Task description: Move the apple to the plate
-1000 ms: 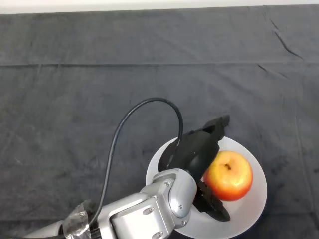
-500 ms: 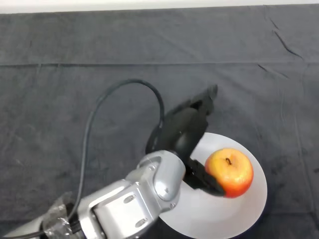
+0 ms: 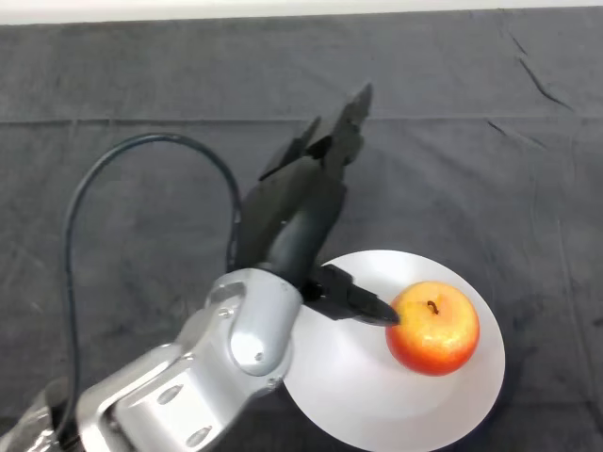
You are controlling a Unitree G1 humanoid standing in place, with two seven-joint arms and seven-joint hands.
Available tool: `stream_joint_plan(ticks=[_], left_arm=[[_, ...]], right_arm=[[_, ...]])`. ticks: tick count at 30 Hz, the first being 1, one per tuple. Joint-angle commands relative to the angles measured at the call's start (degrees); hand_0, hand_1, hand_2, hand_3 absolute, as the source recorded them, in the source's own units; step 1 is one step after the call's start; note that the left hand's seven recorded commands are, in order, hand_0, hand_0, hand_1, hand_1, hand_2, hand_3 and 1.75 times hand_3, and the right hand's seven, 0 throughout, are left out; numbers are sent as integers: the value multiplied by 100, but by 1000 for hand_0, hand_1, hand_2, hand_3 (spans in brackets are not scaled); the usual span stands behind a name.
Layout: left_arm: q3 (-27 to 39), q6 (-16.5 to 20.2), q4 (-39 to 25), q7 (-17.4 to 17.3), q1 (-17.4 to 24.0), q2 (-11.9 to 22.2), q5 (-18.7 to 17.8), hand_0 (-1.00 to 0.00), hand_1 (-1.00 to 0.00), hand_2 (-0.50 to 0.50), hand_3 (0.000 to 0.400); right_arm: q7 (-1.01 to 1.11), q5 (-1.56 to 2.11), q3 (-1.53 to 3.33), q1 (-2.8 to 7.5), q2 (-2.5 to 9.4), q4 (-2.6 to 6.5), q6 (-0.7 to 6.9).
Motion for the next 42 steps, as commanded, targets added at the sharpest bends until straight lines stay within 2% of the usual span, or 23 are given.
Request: stream_joint_plan(ticks=[1,9,14,20,31,42], left_arm=[[214,-154,-261,71,291,323,266,0,0,0,0],[970,-563,-716,40,914,975,515,0,0,0,0],[1446,-610,-1052,73,1332,1252,676,0,0,0,0],[1907,-588,-1347,110,1713,1411,890,0,0,0,0],[3006,-848,-1690,119,2661,1721,1113,0,0,0,0],[4029,-1030,-1937,73,3466,1733,1283,0,0,0,0]], right_arm=[[8,155,-73,57,-80,-65,7],[6,154,-72,60,-75,-74,6],[4,154,-71,62,-73,-79,6],[2,154,-70,64,-71,-84,6],[0,154,-69,66,-68,-90,7],[-3,155,-68,68,-67,-95,8]])
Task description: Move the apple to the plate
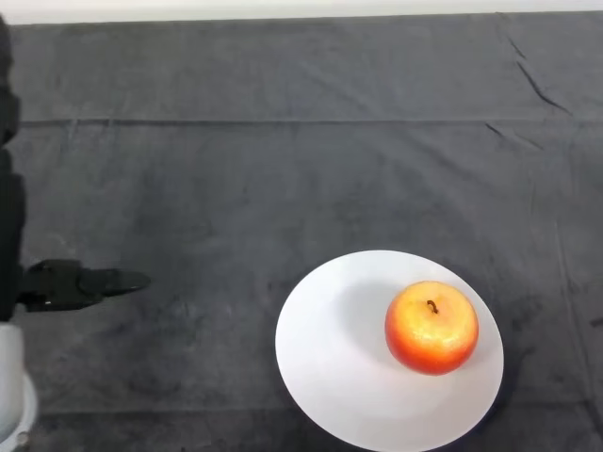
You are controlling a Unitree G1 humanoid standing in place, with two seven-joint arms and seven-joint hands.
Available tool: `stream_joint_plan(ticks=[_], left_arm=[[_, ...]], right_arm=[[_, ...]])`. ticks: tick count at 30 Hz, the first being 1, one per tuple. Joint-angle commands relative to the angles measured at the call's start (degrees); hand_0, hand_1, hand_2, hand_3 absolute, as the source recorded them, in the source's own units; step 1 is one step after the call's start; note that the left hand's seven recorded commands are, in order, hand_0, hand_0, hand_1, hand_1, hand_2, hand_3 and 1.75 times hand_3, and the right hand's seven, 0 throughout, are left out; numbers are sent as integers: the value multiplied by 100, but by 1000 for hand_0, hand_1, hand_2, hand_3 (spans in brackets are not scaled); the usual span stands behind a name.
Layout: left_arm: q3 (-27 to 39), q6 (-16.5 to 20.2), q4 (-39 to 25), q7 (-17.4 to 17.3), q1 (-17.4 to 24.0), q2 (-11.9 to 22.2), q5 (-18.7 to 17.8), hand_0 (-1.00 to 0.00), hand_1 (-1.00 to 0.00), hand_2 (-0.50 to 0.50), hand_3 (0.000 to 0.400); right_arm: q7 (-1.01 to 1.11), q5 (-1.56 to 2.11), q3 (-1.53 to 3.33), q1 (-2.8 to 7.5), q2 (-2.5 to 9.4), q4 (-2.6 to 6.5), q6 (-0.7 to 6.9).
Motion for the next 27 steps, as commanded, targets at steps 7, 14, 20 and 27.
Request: stream_joint_plan(ticks=[7,14,20,27], left_arm=[[1144,-622,-151,20,819,127,97,0,0,0,0],[2205,-1244,75,63,1420,-183,-66,0,0,0,0],[2773,-1632,298,211,1634,-568,-109,0,0,0,0],[3307,-1908,445,341,1724,-967,-173,0,0,0,0]], right_arm=[[-4,155,-66,70,-63,-99,8],[-7,156,-65,72,-60,-105,8],[-9,156,-64,74,-57,-111,8],[-11,156,-63,77,-54,-117,8]])
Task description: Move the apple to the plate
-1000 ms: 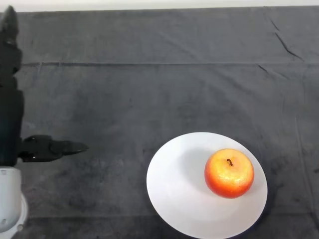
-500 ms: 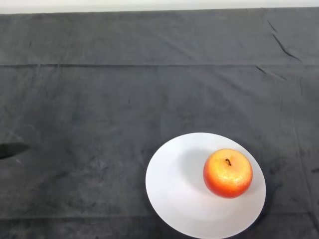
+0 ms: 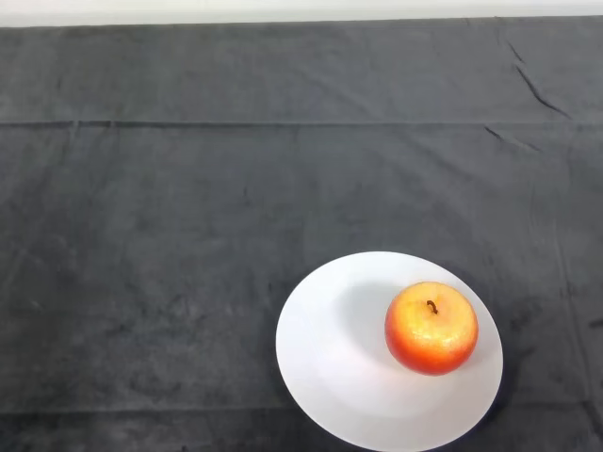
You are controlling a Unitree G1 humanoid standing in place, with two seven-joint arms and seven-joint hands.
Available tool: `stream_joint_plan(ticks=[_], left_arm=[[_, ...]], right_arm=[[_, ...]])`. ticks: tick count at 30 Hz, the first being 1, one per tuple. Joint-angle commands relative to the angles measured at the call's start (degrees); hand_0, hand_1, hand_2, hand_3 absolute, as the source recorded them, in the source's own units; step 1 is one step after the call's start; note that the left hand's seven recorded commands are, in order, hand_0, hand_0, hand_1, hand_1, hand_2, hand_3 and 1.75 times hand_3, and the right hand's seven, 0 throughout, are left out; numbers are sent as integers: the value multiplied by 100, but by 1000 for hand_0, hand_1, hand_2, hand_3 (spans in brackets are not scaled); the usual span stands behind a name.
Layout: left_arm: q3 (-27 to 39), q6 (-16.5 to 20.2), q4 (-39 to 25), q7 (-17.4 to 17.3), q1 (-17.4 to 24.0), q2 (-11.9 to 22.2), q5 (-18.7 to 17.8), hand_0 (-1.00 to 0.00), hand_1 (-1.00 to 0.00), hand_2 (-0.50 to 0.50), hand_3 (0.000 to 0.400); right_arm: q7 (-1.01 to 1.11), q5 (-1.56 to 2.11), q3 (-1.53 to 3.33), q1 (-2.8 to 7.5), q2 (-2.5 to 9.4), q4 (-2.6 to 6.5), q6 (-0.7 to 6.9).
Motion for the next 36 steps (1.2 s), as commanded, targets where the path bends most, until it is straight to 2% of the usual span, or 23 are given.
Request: stream_joint_plan(ticks=[1,12,18,26,36], left_arm=[[241,-129,142,121,80,-149,-60,0,0,0,0],[1187,-586,264,163,304,-586,-328,0,0,0,0],[1596,-718,298,155,395,-737,-447,0,0,0,0],[1640,-696,361,230,279,-836,-321,0,0,0,0],[1681,-701,386,162,260,-886,-291,0,0,0,0]], right_arm=[[-11,156,-66,77,-54,-118,8],[-13,157,-65,79,-53,-122,8],[-13,157,-65,78,-53,-122,9],[-13,158,-65,78,-54,-121,9],[-14,159,-65,78,-54,-120,10]])
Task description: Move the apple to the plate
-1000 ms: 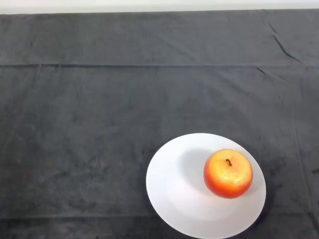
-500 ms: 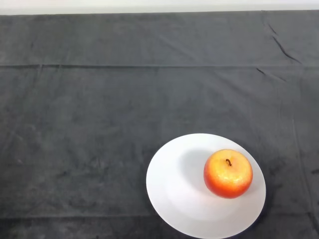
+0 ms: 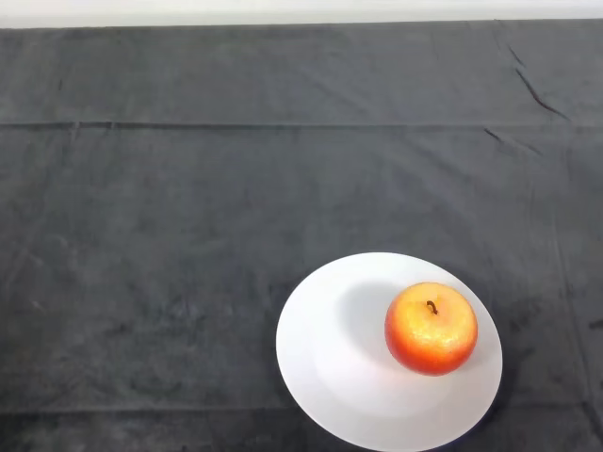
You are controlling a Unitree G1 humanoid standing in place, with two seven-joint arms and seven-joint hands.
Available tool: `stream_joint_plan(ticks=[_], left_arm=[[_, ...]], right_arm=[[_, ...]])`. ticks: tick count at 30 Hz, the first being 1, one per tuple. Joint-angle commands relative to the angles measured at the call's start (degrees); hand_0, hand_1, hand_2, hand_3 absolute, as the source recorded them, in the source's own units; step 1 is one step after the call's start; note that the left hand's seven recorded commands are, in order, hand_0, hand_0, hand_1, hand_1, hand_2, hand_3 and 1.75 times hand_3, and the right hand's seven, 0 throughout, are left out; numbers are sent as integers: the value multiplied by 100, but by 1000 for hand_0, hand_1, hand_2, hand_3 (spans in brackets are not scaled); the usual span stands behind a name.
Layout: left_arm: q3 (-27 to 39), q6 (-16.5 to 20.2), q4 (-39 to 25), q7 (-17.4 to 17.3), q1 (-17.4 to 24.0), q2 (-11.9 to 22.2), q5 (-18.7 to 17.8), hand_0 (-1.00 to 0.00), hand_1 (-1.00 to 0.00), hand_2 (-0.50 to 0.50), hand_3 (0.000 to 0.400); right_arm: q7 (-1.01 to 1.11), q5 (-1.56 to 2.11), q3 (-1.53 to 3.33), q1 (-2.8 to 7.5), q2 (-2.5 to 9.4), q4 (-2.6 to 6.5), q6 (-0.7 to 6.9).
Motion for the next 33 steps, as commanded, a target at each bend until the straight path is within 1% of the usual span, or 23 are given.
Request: stream_joint_plan(ticks=[1,33], left_arm=[[208,-104,228,-10,15,-131,79,0,0,0,0],[213,-50,180,-156,-40,-213,137,0,0,0,0]], right_arm=[[-14,159,-65,78,-54,-121,10],[-15,161,-64,79,-53,-123,10]])
